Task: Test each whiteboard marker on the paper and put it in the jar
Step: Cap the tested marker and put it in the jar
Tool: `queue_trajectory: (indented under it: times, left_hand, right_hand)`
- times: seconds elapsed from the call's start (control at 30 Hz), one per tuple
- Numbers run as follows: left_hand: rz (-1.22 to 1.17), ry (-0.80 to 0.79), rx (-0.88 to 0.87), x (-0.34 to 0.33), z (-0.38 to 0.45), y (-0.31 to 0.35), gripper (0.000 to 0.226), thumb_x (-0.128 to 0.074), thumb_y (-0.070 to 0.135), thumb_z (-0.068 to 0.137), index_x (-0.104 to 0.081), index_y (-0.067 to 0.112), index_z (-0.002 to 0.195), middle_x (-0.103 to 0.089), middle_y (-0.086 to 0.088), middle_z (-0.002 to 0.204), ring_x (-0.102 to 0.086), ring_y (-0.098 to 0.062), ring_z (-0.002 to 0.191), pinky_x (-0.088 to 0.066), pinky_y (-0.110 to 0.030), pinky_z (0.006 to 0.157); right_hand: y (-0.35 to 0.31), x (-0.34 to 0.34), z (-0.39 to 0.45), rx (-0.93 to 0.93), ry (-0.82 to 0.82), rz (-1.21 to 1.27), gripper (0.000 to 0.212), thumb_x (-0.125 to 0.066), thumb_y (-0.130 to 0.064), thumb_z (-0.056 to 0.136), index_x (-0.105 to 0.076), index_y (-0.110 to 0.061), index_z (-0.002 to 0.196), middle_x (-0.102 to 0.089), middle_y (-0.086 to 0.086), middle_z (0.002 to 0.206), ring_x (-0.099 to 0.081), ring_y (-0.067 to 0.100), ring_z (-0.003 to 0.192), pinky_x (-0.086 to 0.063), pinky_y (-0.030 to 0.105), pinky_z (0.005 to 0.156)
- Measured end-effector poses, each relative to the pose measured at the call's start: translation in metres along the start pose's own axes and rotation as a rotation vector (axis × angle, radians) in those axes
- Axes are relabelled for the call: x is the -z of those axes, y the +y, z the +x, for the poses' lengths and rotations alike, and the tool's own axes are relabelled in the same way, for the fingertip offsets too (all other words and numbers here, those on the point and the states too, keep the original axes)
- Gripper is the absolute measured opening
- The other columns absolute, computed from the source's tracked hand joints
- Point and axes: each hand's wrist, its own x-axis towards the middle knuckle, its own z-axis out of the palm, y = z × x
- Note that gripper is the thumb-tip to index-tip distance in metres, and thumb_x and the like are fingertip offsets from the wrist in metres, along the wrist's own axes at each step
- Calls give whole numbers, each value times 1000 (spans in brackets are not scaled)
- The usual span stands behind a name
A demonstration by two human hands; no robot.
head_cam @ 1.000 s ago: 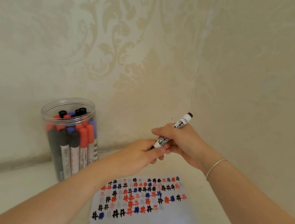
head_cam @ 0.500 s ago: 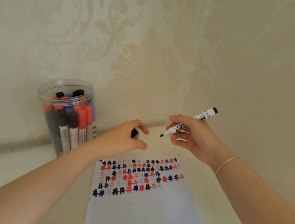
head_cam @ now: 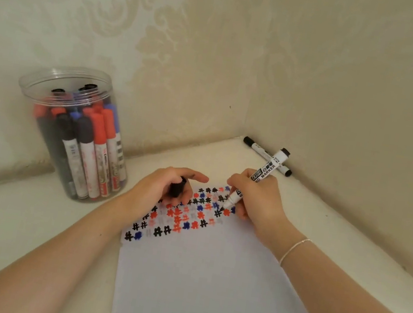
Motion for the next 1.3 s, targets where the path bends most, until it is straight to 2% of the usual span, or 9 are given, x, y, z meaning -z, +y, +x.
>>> queue_trajectory:
  times: [0.07,0.17,0.37,0.57,0.77,0.93,1.03,1.17,1.3]
  left_hand:
    - [-18,2,-44,0,-8,0,54,-21,23,83,-65,16,113,-53,2,60,-42,-11,56,-35,-19,48]
    - [-31,-6,-44,-3,-13,9,49,-17,14,97,-63,7,115,-44,0,60,-39,-9,54,-36,-20,55]
    - [63,47,-49,-8,-19,14,41,-32,15,101,-70,12,89,-43,2,58,-38,-12,57,-36,-25,59]
    - [37,109,-73,-11,-16,9,36,-38,14,100,-65,9,78,-54,5,60,-50,-5,57,-42,-15,55]
    - [96,161,-84,-11,-14,6,35,-41,20,100,-61,12,72,-54,8,57,-48,-4,56,-41,-16,56]
    - [108,175,-92,-11,-15,5,37,-41,24,99,-58,12,69,-52,8,54,-47,-3,55,-42,-15,57]
    - [88,188,-85,-12,-15,6,37,-42,24,99,-58,12,67,-52,8,53,-47,-3,54,-42,-14,56]
    - [98,183,-87,-12,-16,7,37,-42,25,99,-57,12,67,-51,9,53,-47,-2,54,-42,-14,56]
    - [103,174,-92,-12,-16,7,37,-41,25,99,-57,13,68,-52,9,54,-46,-3,55,-41,-14,56]
  right_hand:
    - [5,1,-1,16,10,46,27,-58,-4,81,-44,-7,58,-55,18,55,-33,15,31,-26,19,36]
    - [11,4,-3,76,18,143,28,-59,-3,84,-46,-6,59,-55,14,53,-35,16,34,-28,20,37]
    - [14,6,0,99,-36,274,26,-60,0,86,-49,-4,61,-57,11,53,-46,19,37,-40,25,41]
    - [16,6,-2,134,81,17,17,-54,2,80,-49,-4,64,-46,15,55,-37,17,33,-30,20,38]
    - [20,1,2,117,175,-165,25,-52,-2,74,-34,-12,59,-44,14,56,-32,17,49,-22,18,38]
    - [20,0,0,104,130,-220,8,-52,-4,72,-50,-6,64,-54,39,75,-31,19,57,-26,24,46]
    - [21,1,-1,126,129,-229,10,-53,-3,73,-50,-3,63,-46,27,62,-29,19,58,-24,25,46]
    - [21,-1,-1,183,162,-243,33,-53,-1,76,-28,-14,58,-27,-1,51,-21,13,49,-19,19,39]
    - [19,1,-1,172,164,-235,26,-54,0,74,-35,-10,60,-28,1,51,-22,12,47,-18,17,38]
